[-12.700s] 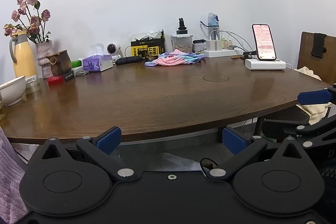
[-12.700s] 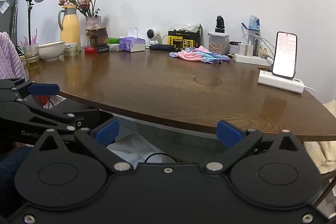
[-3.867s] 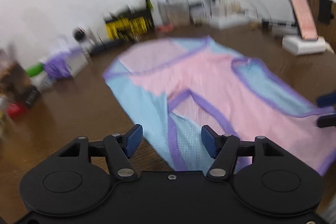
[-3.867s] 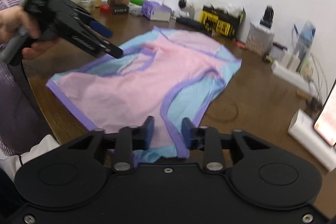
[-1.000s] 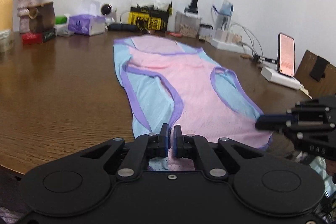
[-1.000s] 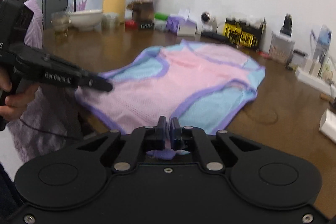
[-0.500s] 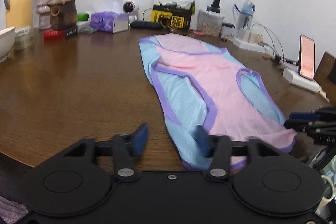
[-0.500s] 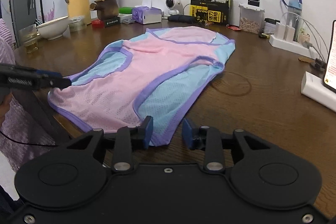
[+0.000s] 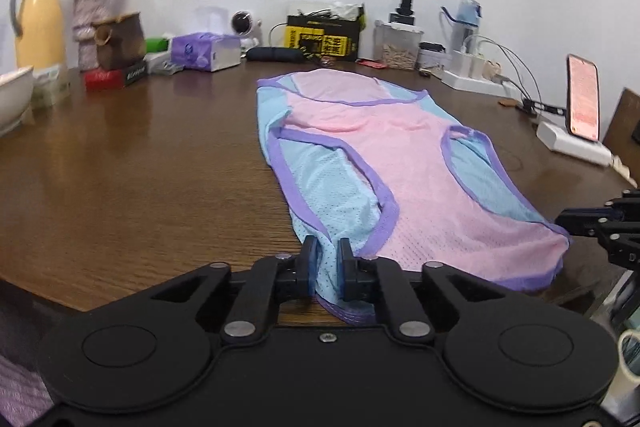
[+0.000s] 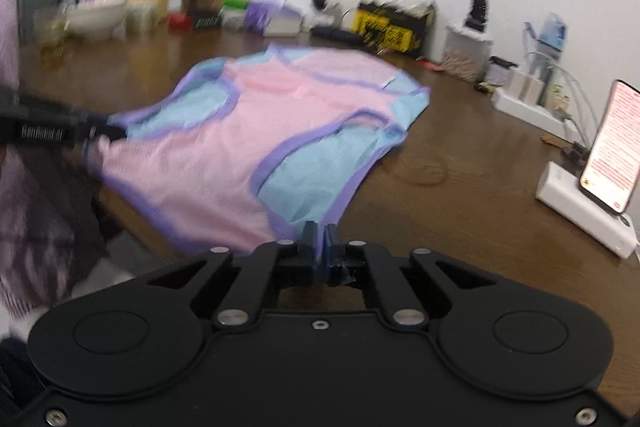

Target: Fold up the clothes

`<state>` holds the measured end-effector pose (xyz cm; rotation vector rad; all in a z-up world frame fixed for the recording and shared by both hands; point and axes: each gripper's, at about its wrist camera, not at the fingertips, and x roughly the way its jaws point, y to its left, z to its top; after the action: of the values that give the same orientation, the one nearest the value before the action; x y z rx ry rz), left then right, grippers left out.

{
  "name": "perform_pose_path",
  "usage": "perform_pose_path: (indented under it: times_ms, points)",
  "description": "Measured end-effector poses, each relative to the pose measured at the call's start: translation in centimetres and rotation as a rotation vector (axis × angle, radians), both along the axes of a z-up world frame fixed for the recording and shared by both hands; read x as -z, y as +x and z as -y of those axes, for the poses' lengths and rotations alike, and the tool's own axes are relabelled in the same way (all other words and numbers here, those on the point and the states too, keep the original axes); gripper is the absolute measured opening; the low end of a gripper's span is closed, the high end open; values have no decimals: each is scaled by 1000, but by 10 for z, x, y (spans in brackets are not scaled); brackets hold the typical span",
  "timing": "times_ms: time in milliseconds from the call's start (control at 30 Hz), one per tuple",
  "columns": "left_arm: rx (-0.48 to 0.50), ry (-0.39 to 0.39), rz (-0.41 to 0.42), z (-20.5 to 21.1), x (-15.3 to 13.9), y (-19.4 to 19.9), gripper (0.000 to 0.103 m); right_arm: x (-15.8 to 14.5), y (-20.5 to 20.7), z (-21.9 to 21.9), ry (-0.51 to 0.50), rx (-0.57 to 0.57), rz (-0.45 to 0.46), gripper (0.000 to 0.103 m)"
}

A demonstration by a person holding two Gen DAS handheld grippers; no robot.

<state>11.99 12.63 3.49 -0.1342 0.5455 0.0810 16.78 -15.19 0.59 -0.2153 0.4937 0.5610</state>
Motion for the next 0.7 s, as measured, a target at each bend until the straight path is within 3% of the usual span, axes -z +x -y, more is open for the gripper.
perform_pose_path:
  times_ms: [33,67,133,167,233,300,400,500,600,700]
  points:
    - [-16,0,35,-4,-5,-2,53,-7,2,5,37,3,5,33]
    - [-32,21,78,-7,-11,-1,63,-13,6,11,68,5,12,44]
    - [-54,93,138,-10,-21,8,63,-24,21,18,89,8,36,64]
    - [-80,153,176,-14,-30,22,63,-30,33,17,77,24,58,66]
    - [-107,190,194,-20,-43,52,64,-40,59,14,68,47,88,66]
    - [-101,180,174,-31,-53,99,66,-49,92,6,78,63,101,66]
    - [-151,170,114,-49,-51,177,69,-50,175,-20,138,76,11,66]
    - [-166,95,-42,-72,-35,259,69,-35,239,-42,120,119,-58,66]
    - [-185,9,-96,-89,-21,293,69,-19,286,-61,87,162,-90,66]
    - [-141,-32,-106,-98,-11,312,68,-7,313,-66,117,174,-147,57]
